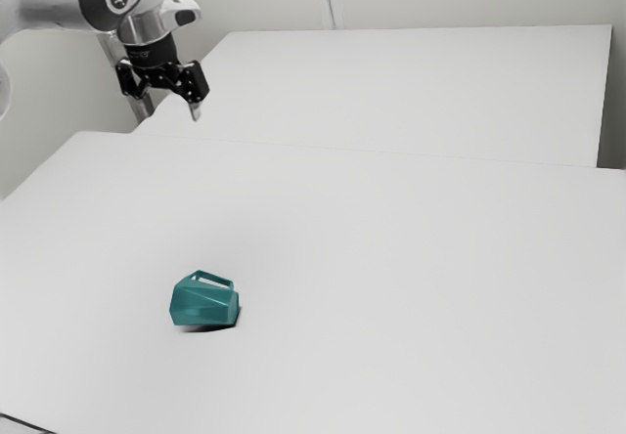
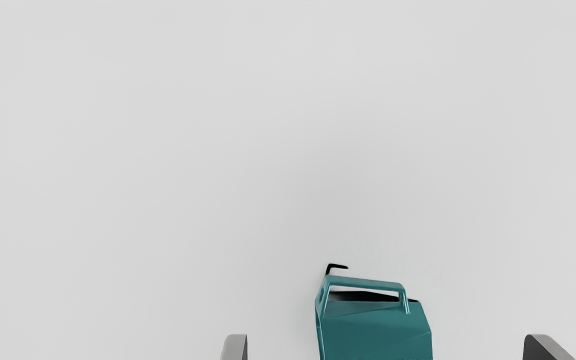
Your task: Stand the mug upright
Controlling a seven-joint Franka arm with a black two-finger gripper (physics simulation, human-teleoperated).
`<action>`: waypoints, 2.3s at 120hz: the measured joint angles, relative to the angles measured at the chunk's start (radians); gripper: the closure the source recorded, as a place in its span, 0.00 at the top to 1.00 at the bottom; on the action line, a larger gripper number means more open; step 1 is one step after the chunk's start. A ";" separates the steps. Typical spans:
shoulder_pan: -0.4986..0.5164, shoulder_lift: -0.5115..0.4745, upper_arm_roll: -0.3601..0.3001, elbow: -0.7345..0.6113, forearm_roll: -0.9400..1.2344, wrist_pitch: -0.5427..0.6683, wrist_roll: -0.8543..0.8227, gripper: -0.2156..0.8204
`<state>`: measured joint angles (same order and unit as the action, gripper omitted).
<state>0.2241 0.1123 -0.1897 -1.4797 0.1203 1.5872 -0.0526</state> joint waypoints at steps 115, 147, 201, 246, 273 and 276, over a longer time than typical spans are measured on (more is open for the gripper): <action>0.324 -0.193 0.206 -0.923 -0.774 0.548 0.546 0.79; 0.261 -0.179 0.211 -1.016 -0.968 0.615 0.713 0.79; 0.262 -0.184 0.304 -1.048 -1.130 0.496 0.872 0.79; 0.194 -0.182 0.303 -1.068 -1.168 0.471 0.940 0.79; 0.158 -0.171 0.303 -1.070 -1.191 0.483 0.963 0.79; 0.153 -0.169 0.302 -1.070 -1.195 0.486 0.964 0.79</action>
<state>0.3772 -0.0566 0.1128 -2.5498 -1.0744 2.0729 0.9117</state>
